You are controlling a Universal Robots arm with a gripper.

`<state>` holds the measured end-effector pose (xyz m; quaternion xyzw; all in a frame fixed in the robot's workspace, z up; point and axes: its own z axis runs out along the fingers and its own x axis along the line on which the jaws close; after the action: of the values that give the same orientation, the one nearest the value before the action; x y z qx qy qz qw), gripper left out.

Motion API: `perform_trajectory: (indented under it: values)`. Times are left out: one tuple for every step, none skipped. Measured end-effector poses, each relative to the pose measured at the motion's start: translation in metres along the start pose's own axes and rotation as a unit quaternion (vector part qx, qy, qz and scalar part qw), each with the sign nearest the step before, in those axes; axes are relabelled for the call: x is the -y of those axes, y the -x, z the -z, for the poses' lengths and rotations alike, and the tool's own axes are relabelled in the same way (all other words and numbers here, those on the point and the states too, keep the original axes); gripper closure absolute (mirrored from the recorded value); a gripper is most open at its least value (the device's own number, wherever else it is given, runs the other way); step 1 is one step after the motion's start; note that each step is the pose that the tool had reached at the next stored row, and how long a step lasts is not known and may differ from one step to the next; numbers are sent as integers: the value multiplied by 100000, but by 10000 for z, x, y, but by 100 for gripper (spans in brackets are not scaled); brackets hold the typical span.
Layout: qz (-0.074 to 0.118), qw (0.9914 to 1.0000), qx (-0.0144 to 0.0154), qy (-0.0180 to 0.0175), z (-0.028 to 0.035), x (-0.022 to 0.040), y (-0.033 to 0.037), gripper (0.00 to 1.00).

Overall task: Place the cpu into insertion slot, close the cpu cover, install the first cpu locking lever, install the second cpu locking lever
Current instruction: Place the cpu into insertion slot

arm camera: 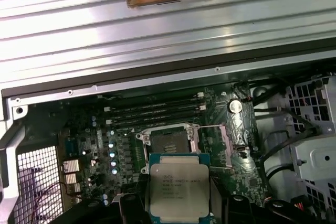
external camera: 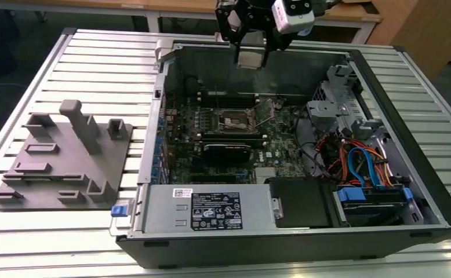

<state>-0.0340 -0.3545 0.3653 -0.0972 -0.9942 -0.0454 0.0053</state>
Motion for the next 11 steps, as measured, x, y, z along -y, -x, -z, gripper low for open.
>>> perform_trajectory:
  values:
    - [-890,99996,80,11,-1,0,0,46]
    - [-1791,99984,160,22,-1,0,0,46]
    - [-2767,99961,248,37,-2,0,0,46]
    - [-3628,99934,326,49,-3,0,0,46]
    - [-4541,99896,408,67,-4,1,0,46]
    - [-5384,99854,485,87,-5,0,0,46]
    - [-6280,99801,566,103,-5,1,0,46]
    - [-7166,99741,643,119,-6,1,0,46]
    - [-8149,99665,733,137,-7,1,0,46]
    - [-9035,99588,813,153,-8,1,0,46]
    - [-9927,99502,891,172,-9,1,0,46]
